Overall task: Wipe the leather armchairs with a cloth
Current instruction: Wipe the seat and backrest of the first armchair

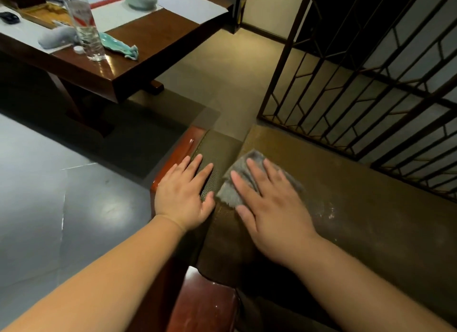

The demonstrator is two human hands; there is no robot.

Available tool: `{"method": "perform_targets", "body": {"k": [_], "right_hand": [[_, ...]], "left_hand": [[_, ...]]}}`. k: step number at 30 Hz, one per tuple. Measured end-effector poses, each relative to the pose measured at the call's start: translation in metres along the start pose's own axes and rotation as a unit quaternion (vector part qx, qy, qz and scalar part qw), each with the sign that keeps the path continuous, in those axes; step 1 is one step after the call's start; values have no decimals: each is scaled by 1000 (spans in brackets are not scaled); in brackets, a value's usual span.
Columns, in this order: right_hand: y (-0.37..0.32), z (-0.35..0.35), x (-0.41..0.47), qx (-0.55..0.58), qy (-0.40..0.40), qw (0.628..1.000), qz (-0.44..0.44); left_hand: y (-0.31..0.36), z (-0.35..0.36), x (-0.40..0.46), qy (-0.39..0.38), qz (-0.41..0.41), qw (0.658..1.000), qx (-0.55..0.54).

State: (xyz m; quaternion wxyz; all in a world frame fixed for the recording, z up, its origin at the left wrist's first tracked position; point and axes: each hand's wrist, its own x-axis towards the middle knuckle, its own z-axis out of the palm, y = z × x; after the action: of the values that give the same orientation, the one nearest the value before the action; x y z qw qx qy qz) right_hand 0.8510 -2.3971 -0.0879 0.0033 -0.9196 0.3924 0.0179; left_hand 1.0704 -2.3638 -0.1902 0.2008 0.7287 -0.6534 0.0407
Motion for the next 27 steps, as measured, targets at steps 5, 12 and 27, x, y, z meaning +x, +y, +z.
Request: {"method": "perform_targets", "body": {"k": [5,12,27], "right_hand": [[42,-11,68,32,-59,997,46],[35,-10,45,14,-43,998,54],[27,0,-22,-15,-23,997,67]], "left_hand": [[-3,2,-4,1,-10,1000,-2],[0,-1,-1,11,-6,1000,-4],[-3,-3,-2,23,-10,1000,-4]]}}
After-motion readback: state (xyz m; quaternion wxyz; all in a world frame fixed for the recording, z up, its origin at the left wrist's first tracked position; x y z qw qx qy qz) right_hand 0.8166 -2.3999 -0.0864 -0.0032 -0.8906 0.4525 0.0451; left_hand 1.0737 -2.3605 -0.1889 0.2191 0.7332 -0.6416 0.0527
